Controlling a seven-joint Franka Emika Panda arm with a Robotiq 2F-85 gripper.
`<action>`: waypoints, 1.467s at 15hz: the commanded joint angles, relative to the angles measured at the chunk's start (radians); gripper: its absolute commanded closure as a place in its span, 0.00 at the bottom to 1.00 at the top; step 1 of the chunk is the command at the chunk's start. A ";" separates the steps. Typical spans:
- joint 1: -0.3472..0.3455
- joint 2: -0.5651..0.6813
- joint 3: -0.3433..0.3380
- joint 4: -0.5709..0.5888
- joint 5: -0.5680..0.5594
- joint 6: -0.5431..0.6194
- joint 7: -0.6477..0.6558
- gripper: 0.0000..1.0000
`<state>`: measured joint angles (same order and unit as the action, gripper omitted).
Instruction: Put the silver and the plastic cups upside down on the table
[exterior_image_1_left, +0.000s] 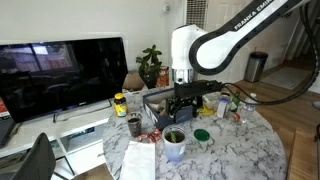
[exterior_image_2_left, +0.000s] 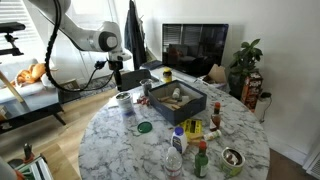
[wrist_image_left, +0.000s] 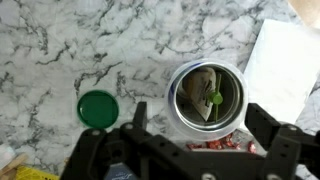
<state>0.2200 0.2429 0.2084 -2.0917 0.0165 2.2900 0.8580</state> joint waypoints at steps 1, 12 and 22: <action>0.035 0.078 -0.034 0.031 -0.010 0.072 0.023 0.00; 0.076 0.172 -0.054 0.096 0.005 0.112 -0.002 0.64; 0.099 0.228 -0.072 0.123 0.002 0.116 -0.006 0.71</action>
<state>0.2950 0.4456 0.1576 -1.9865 0.0162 2.3952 0.8572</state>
